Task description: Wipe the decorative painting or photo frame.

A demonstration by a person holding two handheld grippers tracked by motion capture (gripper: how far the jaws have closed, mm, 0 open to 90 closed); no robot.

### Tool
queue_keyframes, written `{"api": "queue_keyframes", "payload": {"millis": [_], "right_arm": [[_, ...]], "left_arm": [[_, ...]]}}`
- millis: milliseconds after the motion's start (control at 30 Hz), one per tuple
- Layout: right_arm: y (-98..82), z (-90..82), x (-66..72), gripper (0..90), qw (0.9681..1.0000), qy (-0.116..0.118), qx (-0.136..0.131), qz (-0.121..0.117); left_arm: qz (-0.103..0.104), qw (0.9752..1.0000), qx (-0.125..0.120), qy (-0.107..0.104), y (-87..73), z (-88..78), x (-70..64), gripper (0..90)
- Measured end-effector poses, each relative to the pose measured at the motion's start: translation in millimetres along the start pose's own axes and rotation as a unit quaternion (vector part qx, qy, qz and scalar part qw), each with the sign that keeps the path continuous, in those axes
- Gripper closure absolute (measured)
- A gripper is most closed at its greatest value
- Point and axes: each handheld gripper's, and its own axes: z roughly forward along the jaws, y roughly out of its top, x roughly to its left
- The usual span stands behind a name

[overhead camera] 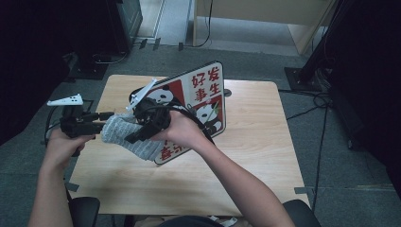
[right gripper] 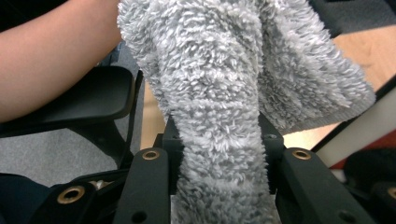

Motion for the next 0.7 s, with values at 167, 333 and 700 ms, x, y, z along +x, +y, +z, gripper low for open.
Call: {"api": "queue_keyframes", "payload": {"millis": [167,333,700], "right_arm": [[11.1,-3.6,-3.9,65.9,1.0000,0.004,-0.005,-0.001],[24.4,-7.5,-9.8,65.7,0.9999,0.002,-0.014,-0.004],[21.7,-29.4,-26.7,65.2,0.9989,-0.020,-0.038,0.018]], "left_arm": [[0.000,1.0000,-0.001,0.003,-1.9,-3.5,0.0,39.4],[-0.005,1.0000,-0.008,0.001,-2.7,-5.9,0.7,39.4],[-0.005,0.9999,-0.008,-0.003,-2.8,-5.2,0.9,39.4]]}}
